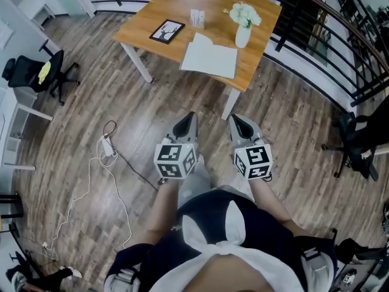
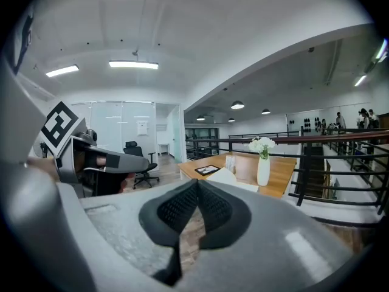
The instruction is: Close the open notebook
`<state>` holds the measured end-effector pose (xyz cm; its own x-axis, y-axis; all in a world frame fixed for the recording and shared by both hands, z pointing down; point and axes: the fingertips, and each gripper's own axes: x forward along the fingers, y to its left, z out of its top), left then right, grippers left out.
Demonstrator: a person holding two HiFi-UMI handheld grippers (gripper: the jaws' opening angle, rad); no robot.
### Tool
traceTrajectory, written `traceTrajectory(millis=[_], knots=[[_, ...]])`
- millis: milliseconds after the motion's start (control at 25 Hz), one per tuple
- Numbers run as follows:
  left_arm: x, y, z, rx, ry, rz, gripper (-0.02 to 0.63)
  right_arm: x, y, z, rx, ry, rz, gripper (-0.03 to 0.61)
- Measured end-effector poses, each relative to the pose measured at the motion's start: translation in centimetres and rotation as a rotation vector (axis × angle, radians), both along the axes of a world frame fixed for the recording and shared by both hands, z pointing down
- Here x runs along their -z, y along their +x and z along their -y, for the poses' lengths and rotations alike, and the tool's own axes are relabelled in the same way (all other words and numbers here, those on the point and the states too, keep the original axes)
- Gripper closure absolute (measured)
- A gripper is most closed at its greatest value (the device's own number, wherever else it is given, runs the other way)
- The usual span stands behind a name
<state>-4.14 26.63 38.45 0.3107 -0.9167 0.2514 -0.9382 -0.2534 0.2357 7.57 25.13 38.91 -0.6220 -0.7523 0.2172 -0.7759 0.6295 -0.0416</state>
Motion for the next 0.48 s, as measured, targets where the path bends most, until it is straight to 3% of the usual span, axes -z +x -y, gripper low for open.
traceTrajectory(millis=[480], knots=[[-1.0,-6.5,11.1,-0.04,-0.035,-0.061,0.587,-0.9,-5.9,10.3,-0.053,-0.043,-0.008,0.58]])
